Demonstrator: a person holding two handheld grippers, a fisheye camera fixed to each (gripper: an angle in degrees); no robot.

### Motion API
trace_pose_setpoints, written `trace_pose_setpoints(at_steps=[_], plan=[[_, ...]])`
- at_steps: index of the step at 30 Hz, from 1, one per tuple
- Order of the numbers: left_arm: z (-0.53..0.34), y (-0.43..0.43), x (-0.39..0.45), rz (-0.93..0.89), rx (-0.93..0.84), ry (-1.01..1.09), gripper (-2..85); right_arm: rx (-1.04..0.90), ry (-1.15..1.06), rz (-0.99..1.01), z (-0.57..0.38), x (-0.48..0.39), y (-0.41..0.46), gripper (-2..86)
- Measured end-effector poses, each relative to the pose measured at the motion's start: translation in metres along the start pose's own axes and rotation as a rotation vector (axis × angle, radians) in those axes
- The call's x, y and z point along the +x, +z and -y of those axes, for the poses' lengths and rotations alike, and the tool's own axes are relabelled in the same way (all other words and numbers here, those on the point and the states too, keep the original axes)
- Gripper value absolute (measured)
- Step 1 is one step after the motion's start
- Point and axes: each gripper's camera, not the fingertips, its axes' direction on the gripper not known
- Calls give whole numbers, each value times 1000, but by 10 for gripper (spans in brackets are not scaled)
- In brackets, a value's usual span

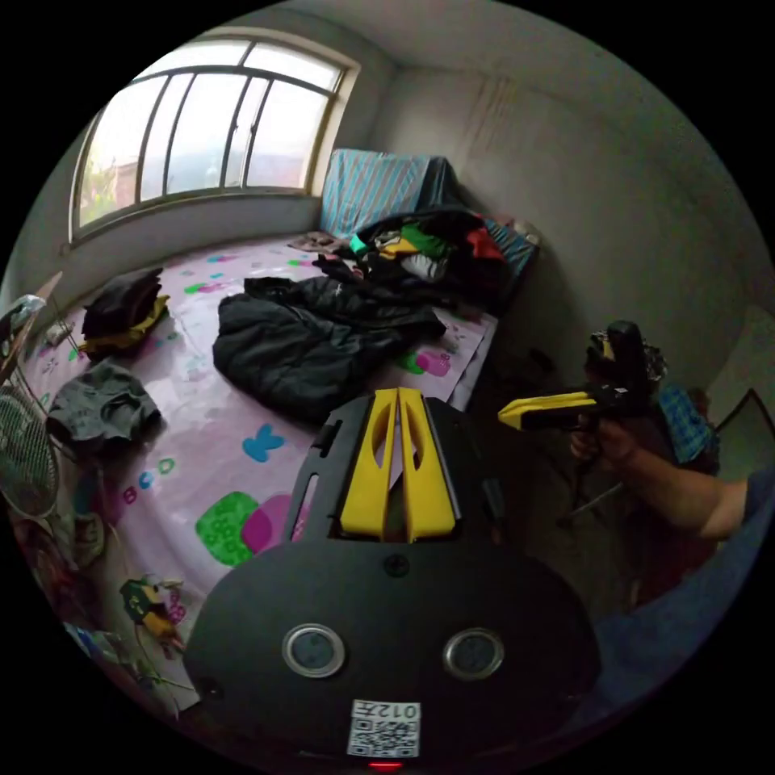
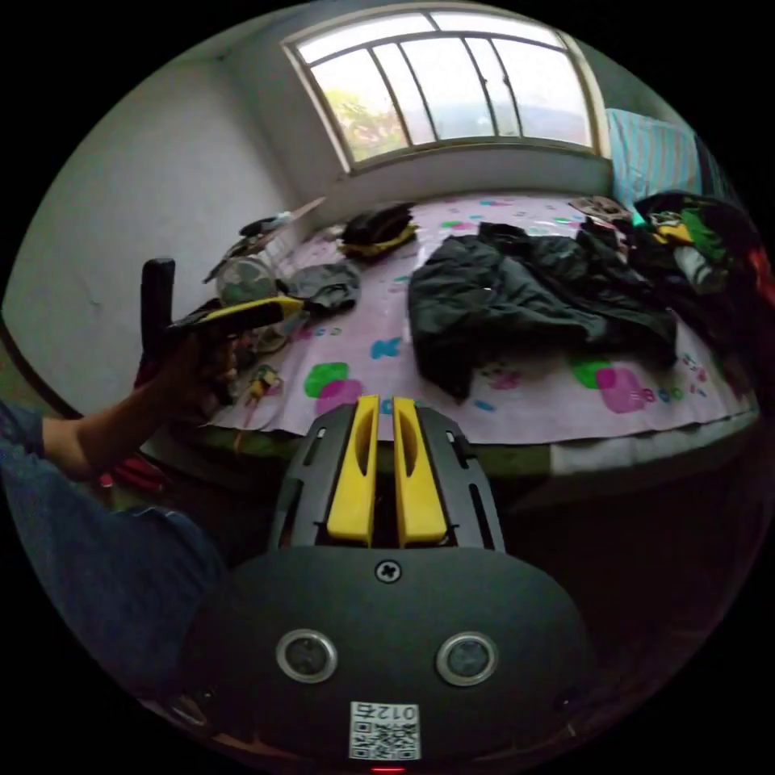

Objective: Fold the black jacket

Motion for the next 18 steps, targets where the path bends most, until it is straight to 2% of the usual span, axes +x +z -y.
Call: trace_pose_setpoints(at_steps=[8, 13, 18], plan=[[203, 156, 49, 74, -197, 3, 9, -132, 228, -37, 38, 173, 63, 59], [311, 256, 57, 83, -243, 16, 13, -227, 253, -105, 83, 256, 117, 65], [418, 338, 55, 136, -366, -84, 22, -335, 238, -147, 137, 324, 173, 74]])
